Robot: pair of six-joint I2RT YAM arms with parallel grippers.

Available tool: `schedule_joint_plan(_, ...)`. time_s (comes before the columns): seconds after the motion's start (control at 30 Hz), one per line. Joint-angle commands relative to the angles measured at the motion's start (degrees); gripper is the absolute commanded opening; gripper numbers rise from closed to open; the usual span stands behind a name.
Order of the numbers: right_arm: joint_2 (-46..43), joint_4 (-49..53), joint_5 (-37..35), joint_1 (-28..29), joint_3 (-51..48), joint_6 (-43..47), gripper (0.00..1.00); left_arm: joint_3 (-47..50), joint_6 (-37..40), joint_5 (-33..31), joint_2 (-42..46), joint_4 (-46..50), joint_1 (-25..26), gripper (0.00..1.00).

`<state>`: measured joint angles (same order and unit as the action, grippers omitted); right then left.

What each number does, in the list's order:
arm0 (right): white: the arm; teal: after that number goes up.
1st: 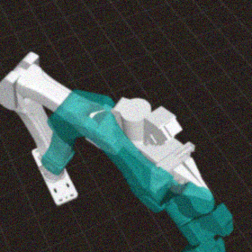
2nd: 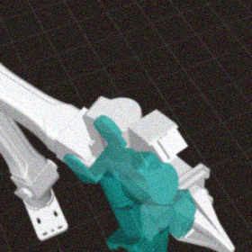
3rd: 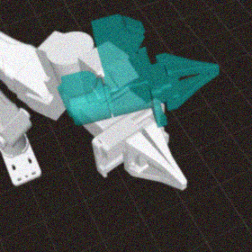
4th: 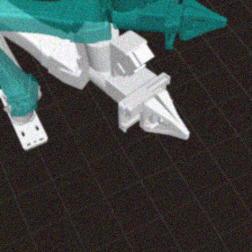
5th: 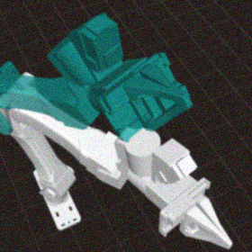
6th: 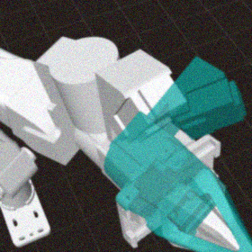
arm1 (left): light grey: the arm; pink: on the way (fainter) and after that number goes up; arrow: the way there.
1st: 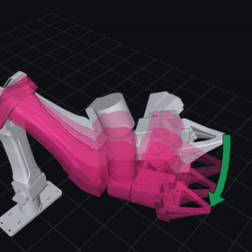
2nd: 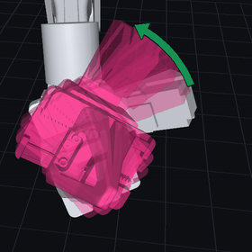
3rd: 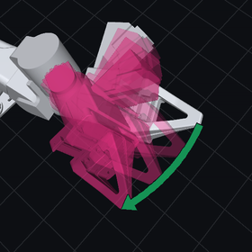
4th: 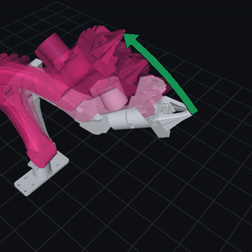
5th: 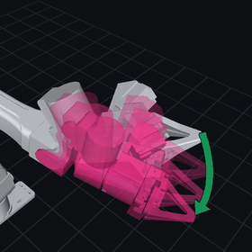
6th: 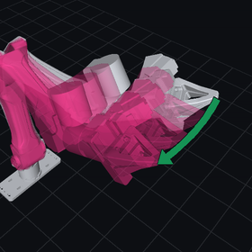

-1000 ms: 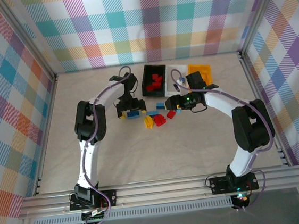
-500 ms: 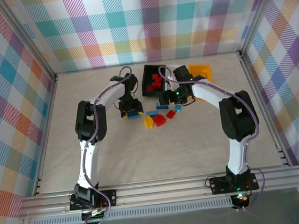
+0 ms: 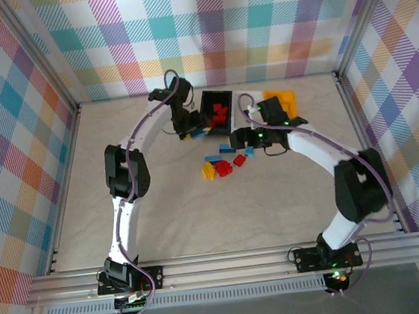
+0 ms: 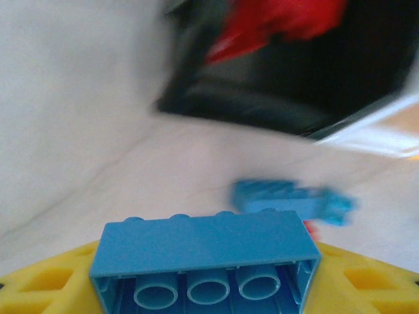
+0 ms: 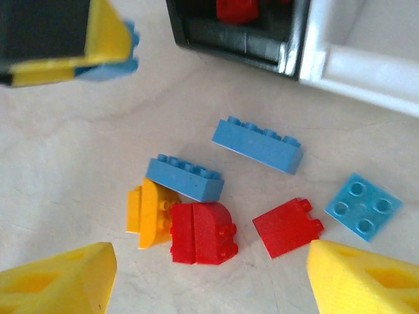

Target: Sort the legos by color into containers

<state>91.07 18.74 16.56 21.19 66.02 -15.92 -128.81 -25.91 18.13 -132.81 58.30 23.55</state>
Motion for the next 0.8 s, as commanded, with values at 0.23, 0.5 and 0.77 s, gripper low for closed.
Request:
schedule_joint_plan(0.23, -15.2, -5.3, 2.1, -2.6, -10.7, -0.8, 0.77, -23.6, -18.2, 12.8, -17.5, -22.7, 5.4, 0.57)
schedule_joint_plan(0.5, -20.7, -8.3, 0.5, -2.7, -15.4, -3.6, 0.80, -26.6, -31.7, 13.2, -25.2, -40.2, 6.9, 0.59)
schedule_joint_plan(0.77, -23.2, -5.7, -1.0, -2.8, -17.1, -3.6, 0.80, -29.7, -33.5, 12.3, -27.8, -41.3, 7.0, 0.76)
